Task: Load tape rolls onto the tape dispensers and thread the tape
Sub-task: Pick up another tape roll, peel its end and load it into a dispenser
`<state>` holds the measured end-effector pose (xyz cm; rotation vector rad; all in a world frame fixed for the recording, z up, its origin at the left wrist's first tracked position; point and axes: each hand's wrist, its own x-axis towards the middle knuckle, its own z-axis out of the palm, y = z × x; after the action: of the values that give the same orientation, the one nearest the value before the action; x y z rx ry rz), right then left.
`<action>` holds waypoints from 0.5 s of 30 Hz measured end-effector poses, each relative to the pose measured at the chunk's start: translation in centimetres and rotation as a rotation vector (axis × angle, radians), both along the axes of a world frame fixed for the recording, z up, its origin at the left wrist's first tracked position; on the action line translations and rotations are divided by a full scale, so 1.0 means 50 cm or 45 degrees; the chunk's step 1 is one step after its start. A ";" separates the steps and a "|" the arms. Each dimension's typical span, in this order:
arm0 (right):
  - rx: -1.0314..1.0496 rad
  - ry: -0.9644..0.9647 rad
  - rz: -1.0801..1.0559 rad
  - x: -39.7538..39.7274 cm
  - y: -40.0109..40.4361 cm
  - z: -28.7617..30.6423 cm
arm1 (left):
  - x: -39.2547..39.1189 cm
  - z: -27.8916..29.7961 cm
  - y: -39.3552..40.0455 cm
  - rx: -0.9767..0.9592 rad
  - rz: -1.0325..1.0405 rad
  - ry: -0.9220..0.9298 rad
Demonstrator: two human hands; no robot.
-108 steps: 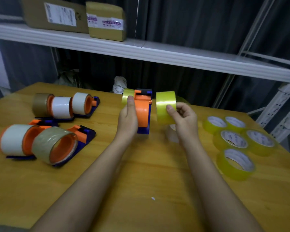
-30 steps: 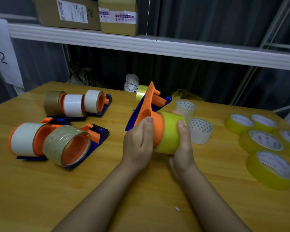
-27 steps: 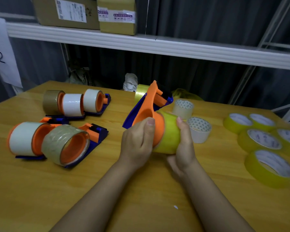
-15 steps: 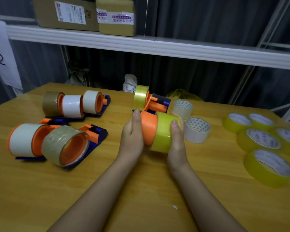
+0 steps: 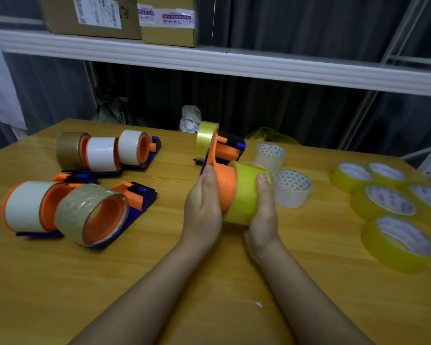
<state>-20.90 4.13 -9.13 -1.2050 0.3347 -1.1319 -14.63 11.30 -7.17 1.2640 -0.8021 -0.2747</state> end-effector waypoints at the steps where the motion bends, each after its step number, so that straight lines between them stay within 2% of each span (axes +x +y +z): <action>1: 0.042 -0.016 0.006 0.000 0.001 0.001 | -0.002 -0.003 0.000 0.001 0.015 -0.071; 7: 0.294 -0.037 0.162 -0.007 -0.010 -0.002 | -0.002 -0.004 0.004 0.036 0.030 -0.466; 10: 0.329 -0.029 0.224 -0.010 -0.010 0.002 | 0.005 -0.007 0.003 0.063 0.034 -0.618; 12: 0.273 -0.009 0.138 -0.007 -0.008 0.007 | 0.010 -0.015 -0.002 0.077 -0.001 -0.550; 15: 0.053 0.045 -0.021 -0.005 -0.004 0.007 | 0.010 -0.019 -0.005 0.111 -0.112 -0.289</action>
<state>-21.15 3.94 -8.76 -1.1885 0.3938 -1.1139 -14.12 11.06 -8.12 1.3593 -1.0516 -0.2413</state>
